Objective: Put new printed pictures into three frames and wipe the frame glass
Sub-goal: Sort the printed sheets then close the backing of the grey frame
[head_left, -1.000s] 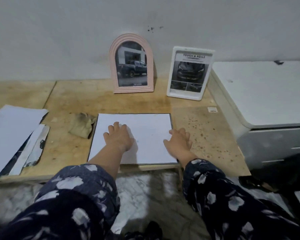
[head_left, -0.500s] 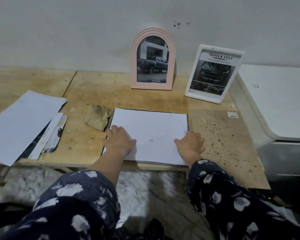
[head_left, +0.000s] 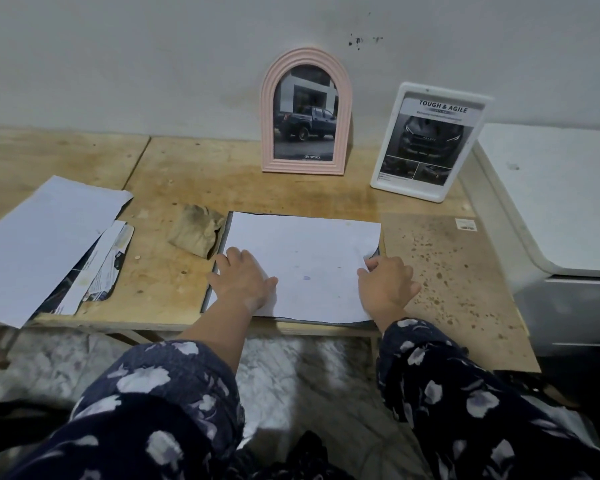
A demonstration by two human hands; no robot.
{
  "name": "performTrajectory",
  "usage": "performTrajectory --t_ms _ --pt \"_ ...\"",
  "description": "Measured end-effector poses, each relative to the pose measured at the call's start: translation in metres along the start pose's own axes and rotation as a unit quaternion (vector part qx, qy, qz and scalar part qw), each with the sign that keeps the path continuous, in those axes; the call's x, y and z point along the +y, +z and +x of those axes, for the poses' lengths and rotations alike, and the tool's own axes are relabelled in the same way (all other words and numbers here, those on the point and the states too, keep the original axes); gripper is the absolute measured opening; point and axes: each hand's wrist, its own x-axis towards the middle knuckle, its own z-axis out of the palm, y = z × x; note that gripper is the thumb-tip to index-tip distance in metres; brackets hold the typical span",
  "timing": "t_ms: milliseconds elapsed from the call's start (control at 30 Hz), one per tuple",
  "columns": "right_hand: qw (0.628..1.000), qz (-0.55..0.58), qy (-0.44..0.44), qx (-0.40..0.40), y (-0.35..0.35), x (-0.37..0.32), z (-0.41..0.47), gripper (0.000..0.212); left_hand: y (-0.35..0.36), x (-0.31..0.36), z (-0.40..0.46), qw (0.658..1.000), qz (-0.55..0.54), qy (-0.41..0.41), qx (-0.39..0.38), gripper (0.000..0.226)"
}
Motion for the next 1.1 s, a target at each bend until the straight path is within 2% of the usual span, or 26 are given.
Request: performTrajectory --t_ms 67,133,233,333,400,500,567,667,800,900,1100 --pt "0.994 0.109 -0.021 0.003 0.000 -0.001 -0.002 0.014 0.000 0.000 -0.001 1.000 -0.014 -0.001 -0.002 0.069" --pt "0.973 0.229 -0.034 -0.020 -0.002 -0.004 -0.005 0.010 -0.001 -0.003 0.000 0.999 -0.039 -0.006 -0.004 0.068" --pt "0.939 0.338 -0.029 -0.065 -0.008 -0.005 -0.002 0.008 0.000 -0.006 0.002 0.992 -0.118 -0.040 -0.007 0.071" --pt "0.913 0.403 -0.003 -0.072 -0.021 -0.006 0.009 0.007 -0.001 -0.008 0.003 0.979 -0.192 -0.076 0.008 0.077" --pt "0.908 0.414 0.006 -0.073 -0.034 -0.006 0.016 0.007 -0.008 -0.011 0.003 0.964 -0.247 -0.090 0.031 0.075" --pt "0.910 0.407 0.012 -0.077 -0.044 -0.010 0.022 0.008 -0.032 -0.015 0.001 0.899 -0.419 -0.115 0.058 0.060" --pt "0.907 0.413 0.006 -0.083 -0.046 -0.020 0.021 0.013 -0.046 -0.023 -0.004 0.874 -0.464 -0.109 0.094 0.051" --pt "0.908 0.408 -0.019 -0.097 -0.044 -0.046 0.015 0.009 -0.059 -0.047 -0.008 0.865 -0.467 -0.092 0.155 0.033" --pt "0.899 0.411 -0.059 -0.137 -0.031 -0.099 0.001 0.015 -0.062 -0.106 -0.001 0.859 -0.458 -0.108 0.201 0.009" --pt "0.890 0.415 -0.078 -0.174 -0.011 -0.148 -0.018 0.015 -0.060 -0.161 -0.002 0.841 -0.471 -0.148 0.223 0.012" --pt "0.881 0.423 -0.091 -0.193 0.042 -0.243 -0.066 0.020 -0.062 -0.273 0.005 0.821 -0.476 -0.202 0.241 0.021"
